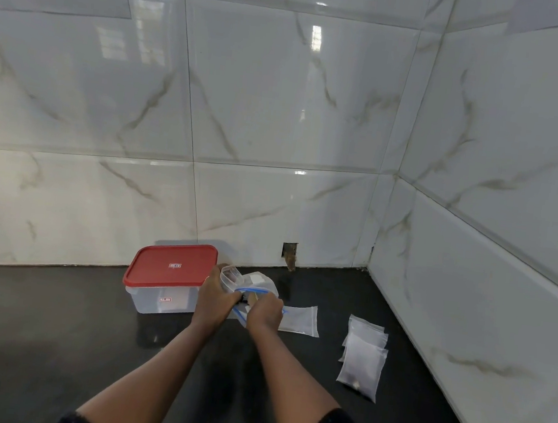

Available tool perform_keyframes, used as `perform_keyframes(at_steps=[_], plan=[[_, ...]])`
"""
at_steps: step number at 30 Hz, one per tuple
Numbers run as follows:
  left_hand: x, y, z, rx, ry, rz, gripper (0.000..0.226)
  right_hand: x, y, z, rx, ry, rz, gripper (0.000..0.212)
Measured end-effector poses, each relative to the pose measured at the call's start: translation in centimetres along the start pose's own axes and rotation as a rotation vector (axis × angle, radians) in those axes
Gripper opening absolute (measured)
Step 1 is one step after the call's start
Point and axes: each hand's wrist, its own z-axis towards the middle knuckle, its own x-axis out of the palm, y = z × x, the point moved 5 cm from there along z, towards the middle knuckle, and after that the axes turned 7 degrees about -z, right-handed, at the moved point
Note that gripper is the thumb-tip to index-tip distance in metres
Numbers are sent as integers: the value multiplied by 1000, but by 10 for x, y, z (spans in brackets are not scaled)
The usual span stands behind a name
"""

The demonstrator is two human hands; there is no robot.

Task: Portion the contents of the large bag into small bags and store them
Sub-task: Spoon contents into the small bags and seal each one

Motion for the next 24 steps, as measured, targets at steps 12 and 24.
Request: perform_keyframes(at_steps=[12, 24], plan=[[-1, 5, 3, -23, -36, 13, 55, 16, 3, 7, 42, -19, -17, 26], [-5, 2, 2, -15, -38, 12, 51, 13, 2, 10, 118, 82, 132, 31]])
